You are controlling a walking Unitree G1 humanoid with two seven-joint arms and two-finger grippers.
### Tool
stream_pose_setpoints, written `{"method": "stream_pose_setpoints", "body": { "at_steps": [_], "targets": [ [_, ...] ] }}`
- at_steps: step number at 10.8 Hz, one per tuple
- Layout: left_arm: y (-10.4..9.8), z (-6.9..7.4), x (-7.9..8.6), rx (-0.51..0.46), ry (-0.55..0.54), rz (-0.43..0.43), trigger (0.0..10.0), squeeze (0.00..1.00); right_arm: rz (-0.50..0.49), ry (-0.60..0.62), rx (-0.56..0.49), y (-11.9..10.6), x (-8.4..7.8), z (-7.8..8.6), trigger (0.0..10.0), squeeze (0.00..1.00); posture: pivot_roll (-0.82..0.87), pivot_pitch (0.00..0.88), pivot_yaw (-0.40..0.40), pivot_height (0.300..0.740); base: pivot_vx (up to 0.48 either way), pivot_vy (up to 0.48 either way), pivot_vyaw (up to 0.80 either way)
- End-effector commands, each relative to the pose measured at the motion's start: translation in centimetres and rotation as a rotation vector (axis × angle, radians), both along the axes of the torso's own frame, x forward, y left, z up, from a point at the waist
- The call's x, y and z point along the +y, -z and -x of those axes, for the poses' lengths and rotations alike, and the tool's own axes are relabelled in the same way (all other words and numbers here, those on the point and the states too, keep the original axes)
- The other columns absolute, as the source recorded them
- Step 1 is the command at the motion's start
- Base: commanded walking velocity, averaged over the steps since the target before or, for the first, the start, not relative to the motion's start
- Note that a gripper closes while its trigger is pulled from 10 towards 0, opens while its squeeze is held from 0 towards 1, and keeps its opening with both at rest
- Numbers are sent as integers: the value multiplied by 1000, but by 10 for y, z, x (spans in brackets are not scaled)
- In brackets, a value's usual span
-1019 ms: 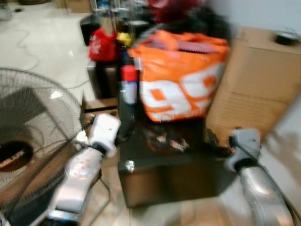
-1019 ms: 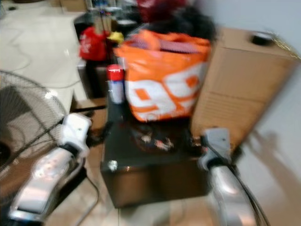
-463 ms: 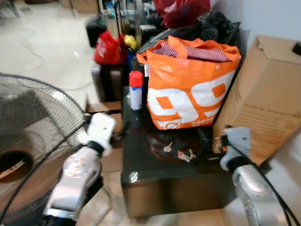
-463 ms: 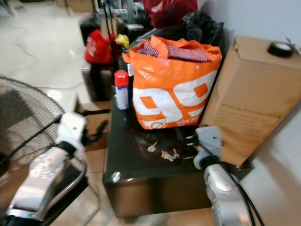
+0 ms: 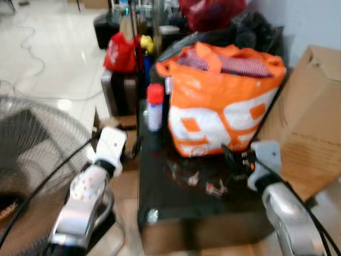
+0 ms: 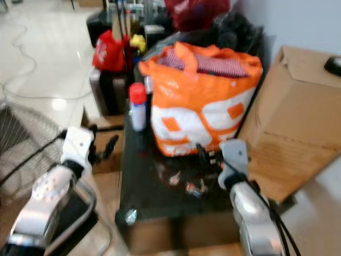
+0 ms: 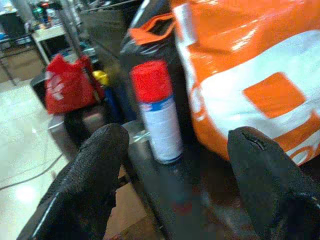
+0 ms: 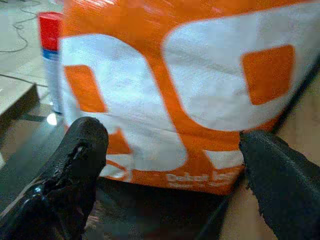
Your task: Hang keys on a hook
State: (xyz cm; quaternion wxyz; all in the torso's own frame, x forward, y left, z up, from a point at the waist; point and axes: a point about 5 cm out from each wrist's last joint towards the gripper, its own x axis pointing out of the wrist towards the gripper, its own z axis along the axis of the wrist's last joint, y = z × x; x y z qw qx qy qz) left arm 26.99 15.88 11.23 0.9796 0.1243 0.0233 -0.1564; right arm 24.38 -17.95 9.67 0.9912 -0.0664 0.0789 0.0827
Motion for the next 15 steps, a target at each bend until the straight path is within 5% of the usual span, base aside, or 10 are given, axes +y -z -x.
{"method": "stream_pose_setpoints", "body": {
  "at_steps": [1,5,6,12,15],
  "targets": [
    [-1,1,-8,-8,25,0,10000,0,14,12,8,1,-7,0,10000,1000,-104,0,-28,740,319,0,0],
    [6,2,-8,19,66,-55,10000,0,76,-15,106,14,-8,-1,10000,1000,-95,0,-49,740,142,0,0],
    [11,0,-12,50,144,-93,10000,0,125,-102,234,31,-4,-2,10000,0,-92,0,-55,740,0,0,0],
    [59,25,-21,310,497,-316,10000,0,181,-257,503,81,5,3,10000,0,-130,0,-47,740,0,0,0],
    [61,32,-33,339,587,-269,10000,0,185,-242,562,92,-1,6,10000,0,-147,0,-43,740,0,0,0]
  ]
}}
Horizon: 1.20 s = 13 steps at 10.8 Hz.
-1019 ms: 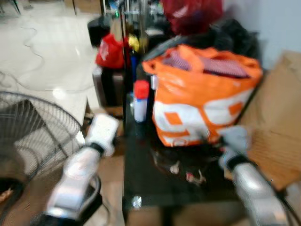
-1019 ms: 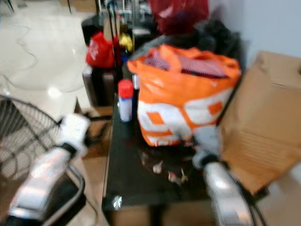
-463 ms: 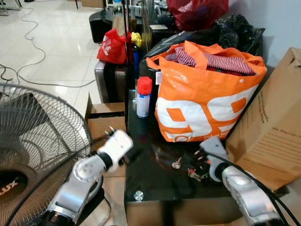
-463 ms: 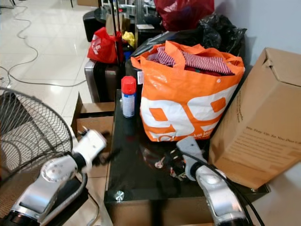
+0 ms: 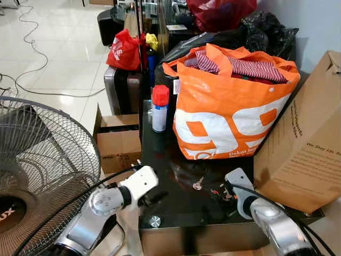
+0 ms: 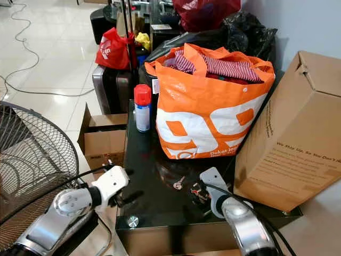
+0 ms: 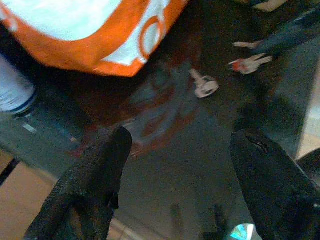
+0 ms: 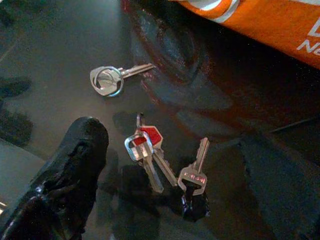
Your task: Hang keys on a hook
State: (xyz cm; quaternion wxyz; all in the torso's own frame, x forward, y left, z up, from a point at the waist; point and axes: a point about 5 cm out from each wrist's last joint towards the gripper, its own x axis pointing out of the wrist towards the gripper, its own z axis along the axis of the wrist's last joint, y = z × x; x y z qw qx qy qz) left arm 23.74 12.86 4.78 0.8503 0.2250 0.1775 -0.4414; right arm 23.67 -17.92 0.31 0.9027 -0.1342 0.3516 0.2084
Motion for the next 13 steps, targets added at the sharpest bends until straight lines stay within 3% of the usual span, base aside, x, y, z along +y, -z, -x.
{"method": "stream_pose_setpoints", "body": {
  "at_steps": [1,2,3,5,6,8,13],
  "targets": [
    [-3,0,-5,-5,31,10,10000,0,17,-18,11,0,-2,0,7216,0,-151,0,-44,740,0,0,0],
    [-3,0,-7,1,48,11,10000,0,-2,-55,29,2,-1,1,3882,0,-152,0,-45,740,0,0,0],
    [-3,0,-7,4,51,11,10000,0,-4,-76,35,2,1,1,3529,0,-154,2,-46,740,0,0,0],
    [-3,1,-6,11,50,9,10000,0,17,-56,39,4,-1,0,4235,0,-151,4,-53,740,0,0,0],
    [-2,0,-4,12,47,9,10000,0,20,-51,50,5,-3,0,3569,0,-153,3,-53,740,0,0,0],
    [2,0,-2,15,40,4,10000,0,53,-45,69,9,-9,0,0,0,-149,4,-53,740,0,0,0],
    [10,-1,-2,29,46,0,10000,0,124,-40,103,17,-15,0,0,0,-150,3,-51,740,0,0,0]
  ]
}}
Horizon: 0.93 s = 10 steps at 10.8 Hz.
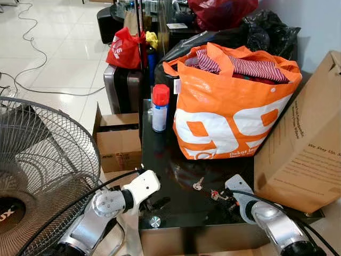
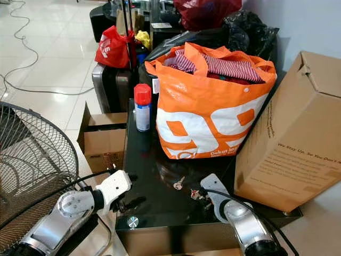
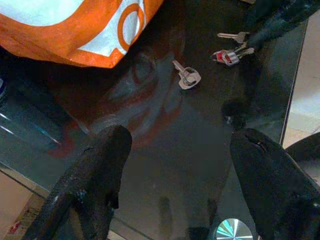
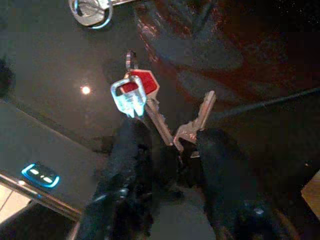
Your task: Hang keys on a hook
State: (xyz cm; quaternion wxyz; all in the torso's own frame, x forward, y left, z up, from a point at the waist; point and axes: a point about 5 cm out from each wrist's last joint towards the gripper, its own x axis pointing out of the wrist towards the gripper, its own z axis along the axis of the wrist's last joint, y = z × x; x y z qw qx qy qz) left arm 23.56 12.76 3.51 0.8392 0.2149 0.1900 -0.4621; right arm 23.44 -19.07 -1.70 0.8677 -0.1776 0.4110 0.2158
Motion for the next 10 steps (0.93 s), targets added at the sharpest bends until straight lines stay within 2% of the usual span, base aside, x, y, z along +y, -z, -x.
{"method": "stream_pose_setpoints", "body": {
  "at_steps": [1,5,8,9,10],
  "targets": [
    [-1,-2,-2,-7,17,-6,10000,0,14,10,-17,-3,-4,-3,0,0,-152,1,-50,740,0,0,0],
    [2,-1,-7,50,78,15,10000,0,29,9,-3,2,-5,-3,0,0,-150,0,-45,740,0,0,0],
    [-1,-6,-15,50,127,17,10000,0,52,9,12,5,-8,-1,0,0,-156,0,-38,740,0,0,0],
    [-3,-7,-18,45,143,21,10000,0,11,18,-17,1,-8,-2,0,0,-161,0,-34,740,0,0,0],
    [-5,-8,-22,43,157,30,10000,0,-72,17,-55,-7,-6,-3,0,0,-164,0,-32,740,0,0,0]
  ]
}}
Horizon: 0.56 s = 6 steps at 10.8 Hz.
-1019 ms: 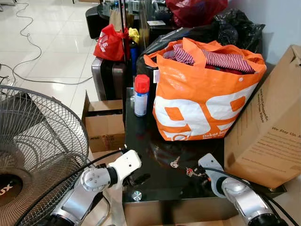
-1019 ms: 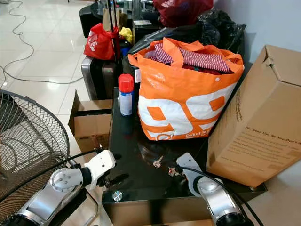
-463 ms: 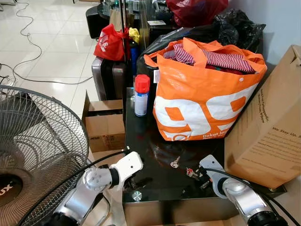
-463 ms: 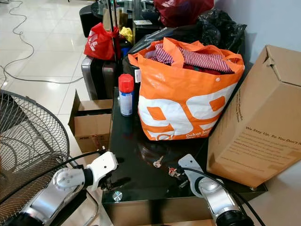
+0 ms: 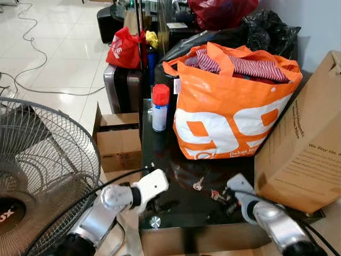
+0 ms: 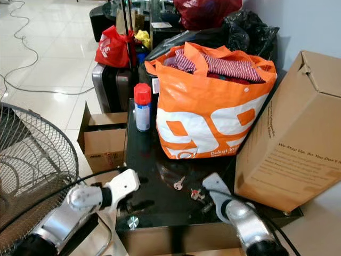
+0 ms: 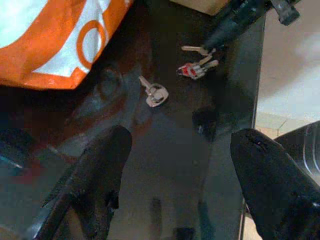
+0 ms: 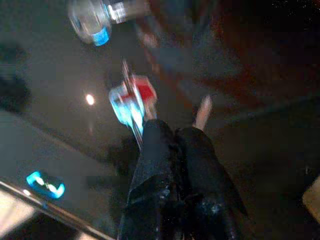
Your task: Hang keys on a hook
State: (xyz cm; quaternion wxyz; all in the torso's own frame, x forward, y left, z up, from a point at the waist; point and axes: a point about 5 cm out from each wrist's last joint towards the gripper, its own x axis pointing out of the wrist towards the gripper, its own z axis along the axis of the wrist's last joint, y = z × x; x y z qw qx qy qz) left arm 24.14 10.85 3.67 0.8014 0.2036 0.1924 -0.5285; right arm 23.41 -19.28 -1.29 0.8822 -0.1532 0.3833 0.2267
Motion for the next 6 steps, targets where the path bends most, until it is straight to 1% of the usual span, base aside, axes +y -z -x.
{"method": "stream_pose_setpoints", "body": {
  "at_steps": [1,2,3,4,5,6],
  "targets": [
    [-8,-1,-7,-16,40,15,10000,0,-23,-14,-43,-9,-6,-2,0,0,-171,0,-32,740,0,0,0],
    [-9,-1,-10,-17,50,16,10000,0,-9,-31,-51,-9,-7,-1,3294,0,-173,0,-35,740,0,0,0],
    [-12,-2,-13,-20,57,18,10000,0,-14,-73,-43,-10,-5,1,10000,0,-175,0,-40,740,0,0,0],
    [-15,-4,-17,-23,63,21,10000,0,54,-108,-23,-6,-5,2,10000,1000,-176,0,-46,740,0,0,0],
    [-17,-4,-19,-24,67,21,10000,0,100,-133,-14,-3,-5,2,10000,1000,-177,0,-46,740,0,0,0],
    [-21,-4,-22,-28,83,14,10000,0,136,-126,27,1,-5,1,10000,1000,-178,0,-49,740,0,0,0]
  ]
}}
